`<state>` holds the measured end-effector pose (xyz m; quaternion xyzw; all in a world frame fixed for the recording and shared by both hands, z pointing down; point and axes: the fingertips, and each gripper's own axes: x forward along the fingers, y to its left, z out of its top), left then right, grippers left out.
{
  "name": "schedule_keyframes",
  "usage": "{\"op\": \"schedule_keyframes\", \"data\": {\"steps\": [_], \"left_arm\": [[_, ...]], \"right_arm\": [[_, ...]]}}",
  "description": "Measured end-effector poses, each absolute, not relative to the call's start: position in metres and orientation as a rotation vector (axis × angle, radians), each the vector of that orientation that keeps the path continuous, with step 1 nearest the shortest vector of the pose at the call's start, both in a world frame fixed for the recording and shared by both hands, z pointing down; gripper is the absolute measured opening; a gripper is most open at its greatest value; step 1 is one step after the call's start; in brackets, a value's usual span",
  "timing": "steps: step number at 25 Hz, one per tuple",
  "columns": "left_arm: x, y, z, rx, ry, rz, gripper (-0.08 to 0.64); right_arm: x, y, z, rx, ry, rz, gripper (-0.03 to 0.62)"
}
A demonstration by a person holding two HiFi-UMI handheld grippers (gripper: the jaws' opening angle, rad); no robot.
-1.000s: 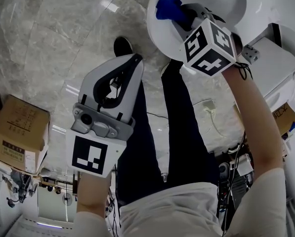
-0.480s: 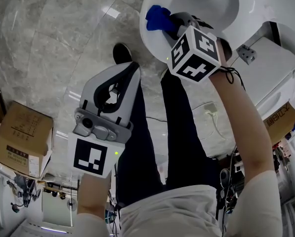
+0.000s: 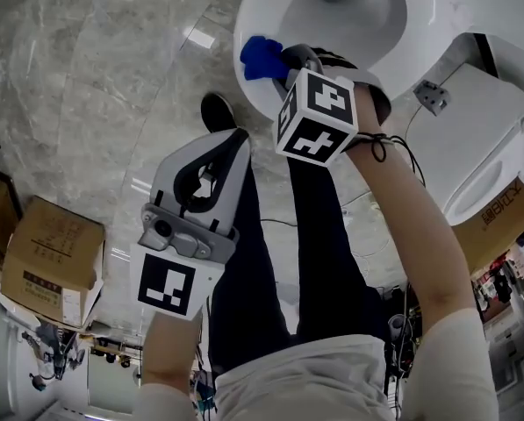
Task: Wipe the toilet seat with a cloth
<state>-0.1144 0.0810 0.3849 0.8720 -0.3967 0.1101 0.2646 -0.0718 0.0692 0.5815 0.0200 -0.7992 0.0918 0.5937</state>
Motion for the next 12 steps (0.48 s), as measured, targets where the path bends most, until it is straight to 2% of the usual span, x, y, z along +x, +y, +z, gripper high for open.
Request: {"op": "schedule_keyframes", "data": {"steps": [12], "left_arm": [[-0.098, 0.085, 0.382, 2.385, -1.053, 0.315, 0.005]], "right_arm": [[-0.065, 0.092, 0.578, 0.015, -1.872, 0.211, 0.057]]}}
